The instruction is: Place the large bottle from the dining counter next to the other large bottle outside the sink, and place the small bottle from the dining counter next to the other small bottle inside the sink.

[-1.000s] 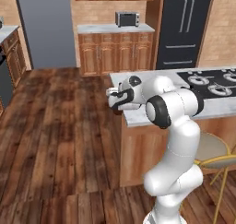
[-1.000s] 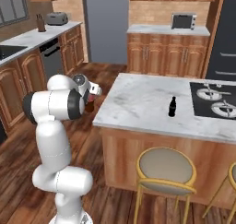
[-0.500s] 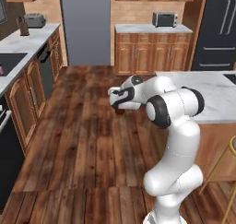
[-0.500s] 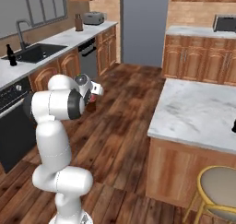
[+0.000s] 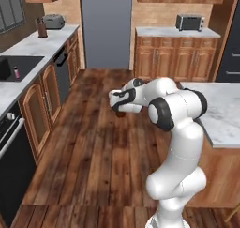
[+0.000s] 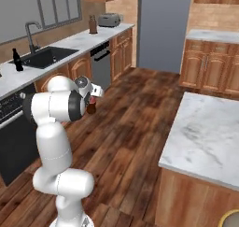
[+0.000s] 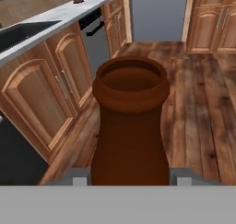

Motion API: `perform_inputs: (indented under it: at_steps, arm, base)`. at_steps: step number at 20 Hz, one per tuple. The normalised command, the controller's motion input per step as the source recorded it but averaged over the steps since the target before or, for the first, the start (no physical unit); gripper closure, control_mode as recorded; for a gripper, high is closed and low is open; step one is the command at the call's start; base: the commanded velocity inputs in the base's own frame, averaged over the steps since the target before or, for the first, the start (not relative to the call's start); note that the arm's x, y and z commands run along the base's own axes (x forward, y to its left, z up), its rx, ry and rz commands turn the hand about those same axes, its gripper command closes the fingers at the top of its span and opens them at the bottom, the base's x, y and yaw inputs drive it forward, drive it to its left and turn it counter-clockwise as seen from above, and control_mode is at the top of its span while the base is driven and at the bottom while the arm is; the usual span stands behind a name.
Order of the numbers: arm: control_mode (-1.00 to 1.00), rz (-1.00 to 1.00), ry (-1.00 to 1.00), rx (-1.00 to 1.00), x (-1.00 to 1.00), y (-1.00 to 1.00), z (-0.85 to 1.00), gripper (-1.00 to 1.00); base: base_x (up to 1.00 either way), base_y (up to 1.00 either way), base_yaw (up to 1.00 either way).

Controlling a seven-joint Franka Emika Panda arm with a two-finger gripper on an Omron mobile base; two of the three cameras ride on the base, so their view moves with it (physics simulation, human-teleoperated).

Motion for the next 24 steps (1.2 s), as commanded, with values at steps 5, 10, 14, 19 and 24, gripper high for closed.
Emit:
perform_inputs:
  at_steps: [5, 10, 14, 19, 24]
  arm:
    - [1.0, 0.0, 0.0, 0.0, 0.0, 0.0, 0.0, 1.0]
    - [1.0, 0.0, 0.0, 0.0, 0.0, 0.0, 0.0, 1.0]
    - [1.0, 0.0, 0.0, 0.0, 0.0, 0.0, 0.0, 1.0]
    - [1.0, 0.0, 0.0, 0.0, 0.0, 0.0, 0.0, 1.0]
    - [1.0, 0.0, 0.0, 0.0, 0.0, 0.0, 0.0, 1.0]
  base:
    - [1.0, 0.02, 0.11]
    - [0.85, 0.17, 0.21]
    - [0.75, 0.23, 0.31]
    - [0.72, 0.24, 0.32]
    - [0.86, 0.19, 0.3]
